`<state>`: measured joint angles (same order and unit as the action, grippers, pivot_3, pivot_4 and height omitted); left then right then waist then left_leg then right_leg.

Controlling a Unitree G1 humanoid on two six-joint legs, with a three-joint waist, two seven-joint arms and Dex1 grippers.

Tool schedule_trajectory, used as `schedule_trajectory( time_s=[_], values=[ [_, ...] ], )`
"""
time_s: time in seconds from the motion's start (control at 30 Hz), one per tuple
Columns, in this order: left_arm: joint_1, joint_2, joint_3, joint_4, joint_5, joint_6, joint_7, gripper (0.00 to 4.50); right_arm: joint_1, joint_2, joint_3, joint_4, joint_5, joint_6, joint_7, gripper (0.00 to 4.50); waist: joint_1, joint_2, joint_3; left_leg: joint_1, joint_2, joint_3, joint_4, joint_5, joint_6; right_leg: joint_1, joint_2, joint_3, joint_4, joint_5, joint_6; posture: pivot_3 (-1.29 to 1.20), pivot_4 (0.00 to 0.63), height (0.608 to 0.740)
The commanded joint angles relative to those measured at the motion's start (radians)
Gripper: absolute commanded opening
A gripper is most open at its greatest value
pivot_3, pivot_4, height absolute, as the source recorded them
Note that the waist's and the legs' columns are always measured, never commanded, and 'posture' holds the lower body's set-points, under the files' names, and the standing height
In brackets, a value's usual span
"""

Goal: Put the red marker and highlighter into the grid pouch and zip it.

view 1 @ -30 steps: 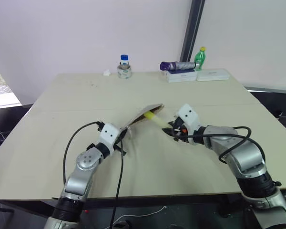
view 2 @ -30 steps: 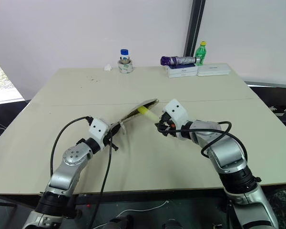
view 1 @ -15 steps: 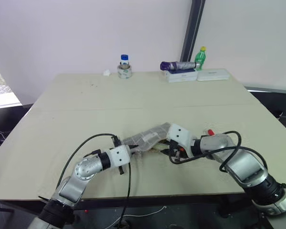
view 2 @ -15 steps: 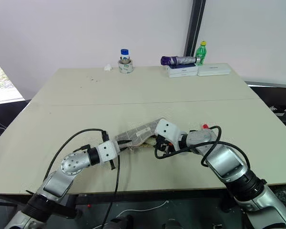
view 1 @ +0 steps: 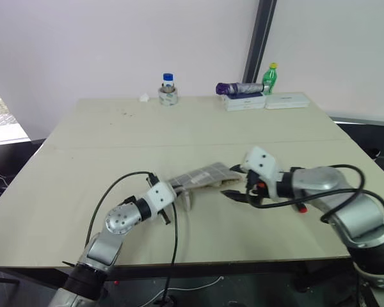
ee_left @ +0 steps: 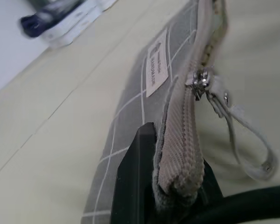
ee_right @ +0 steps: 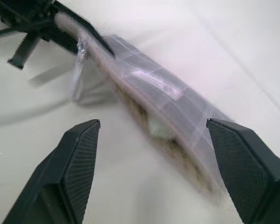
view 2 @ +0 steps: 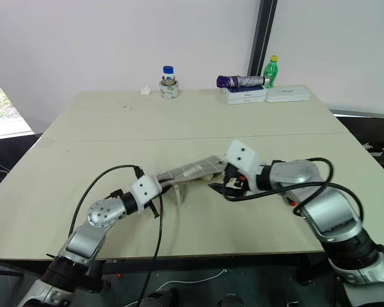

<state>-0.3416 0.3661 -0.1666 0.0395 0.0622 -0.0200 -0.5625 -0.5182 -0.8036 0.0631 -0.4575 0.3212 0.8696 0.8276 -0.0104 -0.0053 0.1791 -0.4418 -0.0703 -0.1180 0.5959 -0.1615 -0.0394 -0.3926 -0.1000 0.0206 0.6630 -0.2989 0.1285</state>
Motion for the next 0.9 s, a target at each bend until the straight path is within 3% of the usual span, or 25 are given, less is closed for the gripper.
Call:
schedule_trajectory(
  time_s=[0.03, 0.2, 0.4, 0.73, 0.9],
  values=[
    [-0.038, -0.043, 0.066, -0.006, -0.036, 0.075, 0.079, 0.0, 0.039, -0.002, -0.114, 0.048, 0.003, 0.013, -0.06, 3.8, 0.0, 0.0, 0.0, 0.0, 0.0, 0.0, 0.0, 0.0, 0.0, 0.0, 0.0, 0.0, 0.0, 0.0, 0.0, 0.0, 0.15, 0.74],
    [-0.067, -0.091, 0.069, 0.008, -0.046, 0.108, 0.113, 0.0, 0.116, 0.003, -0.228, 0.205, -0.069, 0.052, -0.231, 3.8, 0.002, 0.0, 0.0, 0.0, -0.001, 0.001, 0.0, 0.0, 0.0, 0.0, 0.0, 0.0, 0.0, 0.0, 0.0, 0.0, 0.15, 0.74],
    [-0.081, -0.119, 0.053, 0.032, -0.059, 0.113, 0.101, 0.0, 0.212, 0.014, -0.363, 0.207, -0.049, 0.126, -0.311, 3.8, 0.0, 0.0, 0.0, 0.0, -0.001, 0.002, 0.0, 0.0, 0.0, 0.0, 0.0, 0.0, 0.0, 0.0, 0.0, 0.0, 0.15, 0.74],
    [-0.096, -0.142, 0.029, 0.054, -0.073, 0.102, 0.063, 0.0, 0.272, 0.09, -0.442, 0.128, 0.023, 0.234, -0.359, 3.8, 0.0, 0.0, 0.0, 0.0, -0.001, 0.002, 0.001, 0.0, 0.0, 0.001, 0.001, 0.0, 0.0, 0.0, 0.0, 0.0, 0.15, 0.74],
    [-0.094, -0.149, 0.03, 0.05, -0.074, 0.102, 0.057, 0.0, 0.274, 0.123, -0.41, 0.169, 0.017, 0.237, -0.394, 3.8, 0.0, 0.0, 0.0, 0.0, -0.001, 0.002, 0.001, 0.0, 0.0, 0.001, 0.001, 0.0, 0.0, 0.0, 0.0, 0.0, 0.15, 0.74]
  ],
)
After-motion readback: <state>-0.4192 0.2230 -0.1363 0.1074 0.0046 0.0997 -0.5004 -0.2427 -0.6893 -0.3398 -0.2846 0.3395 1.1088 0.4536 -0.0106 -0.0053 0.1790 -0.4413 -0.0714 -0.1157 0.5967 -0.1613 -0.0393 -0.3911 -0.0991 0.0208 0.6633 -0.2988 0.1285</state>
